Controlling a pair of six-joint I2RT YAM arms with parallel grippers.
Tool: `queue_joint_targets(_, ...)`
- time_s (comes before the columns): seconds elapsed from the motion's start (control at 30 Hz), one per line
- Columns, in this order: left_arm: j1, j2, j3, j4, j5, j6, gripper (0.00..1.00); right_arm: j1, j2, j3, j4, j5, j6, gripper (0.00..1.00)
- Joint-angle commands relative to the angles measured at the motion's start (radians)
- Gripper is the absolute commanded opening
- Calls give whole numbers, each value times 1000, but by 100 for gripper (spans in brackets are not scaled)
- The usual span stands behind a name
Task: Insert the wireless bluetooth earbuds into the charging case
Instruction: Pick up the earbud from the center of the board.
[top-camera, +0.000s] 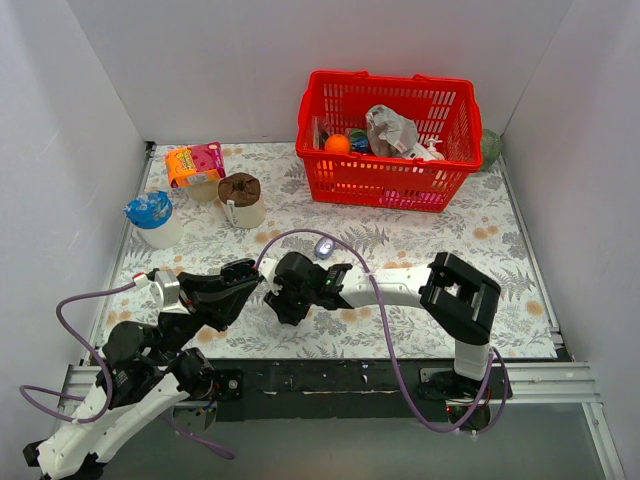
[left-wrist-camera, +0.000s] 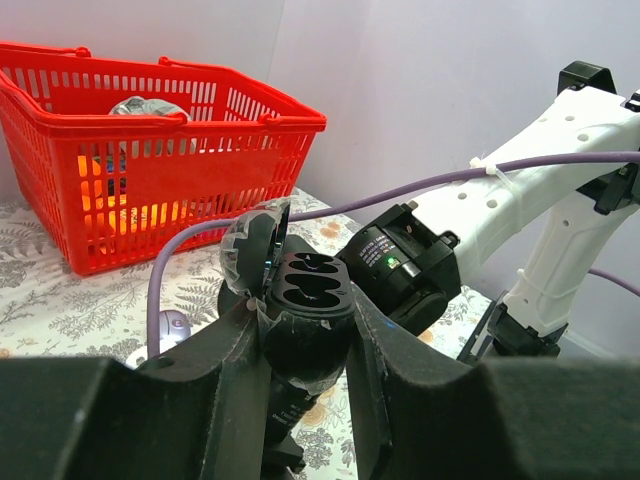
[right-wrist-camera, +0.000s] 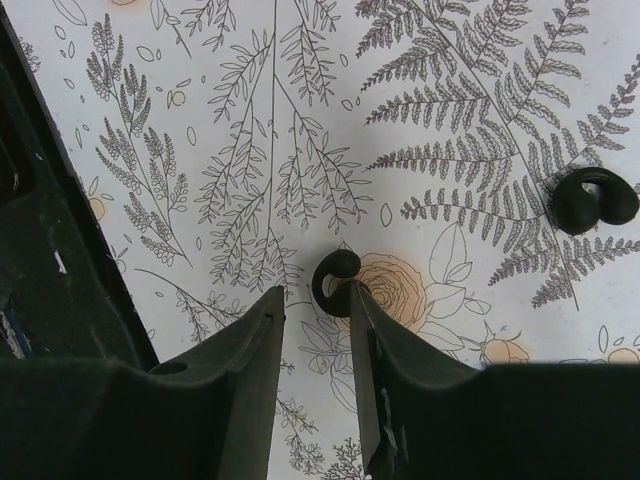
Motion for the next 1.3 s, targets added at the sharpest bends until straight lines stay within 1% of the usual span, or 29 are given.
queue_joint_targets(0.0, 5, -7, -2, 2, 7, -6, 0, -10, 16, 16, -6, 3, -6, 40)
queue_joint_targets(0.43, 5, -7, -13, 7, 5, -6, 0, -23, 25, 16, -5, 36, -8, 37)
queue_joint_targets(0.77, 5, -5, -22, 16, 7, -11, 0, -36, 25, 10, 15, 78, 9, 28)
queue_joint_targets(0.87, 5, -2, -22, 19, 8, -6, 0, -41, 31, 13, 15, 80, 11, 24)
queue_joint_targets(0.9, 5, -1, -22, 22, 7, -5, 0, -43, 31, 13, 15, 80, 12, 20)
queue_joint_targets(1.03, 5, 7, -22, 20, 10, -2, 0, -50, 33, 10, 9, 79, 17, 11)
queue_joint_targets(1.1, 5, 10, -22, 23, 11, -2, 0, -53, 30, 4, 12, 76, 23, 3)
queue_joint_targets(1.13, 5, 10, -22, 25, 11, -2, 0, -55, 25, -2, 10, 77, 27, 1)
queue_joint_targets(1.27, 5, 12, -25, 26, 11, 0, 0, -70, -12, -27, 4, 80, 44, 1)
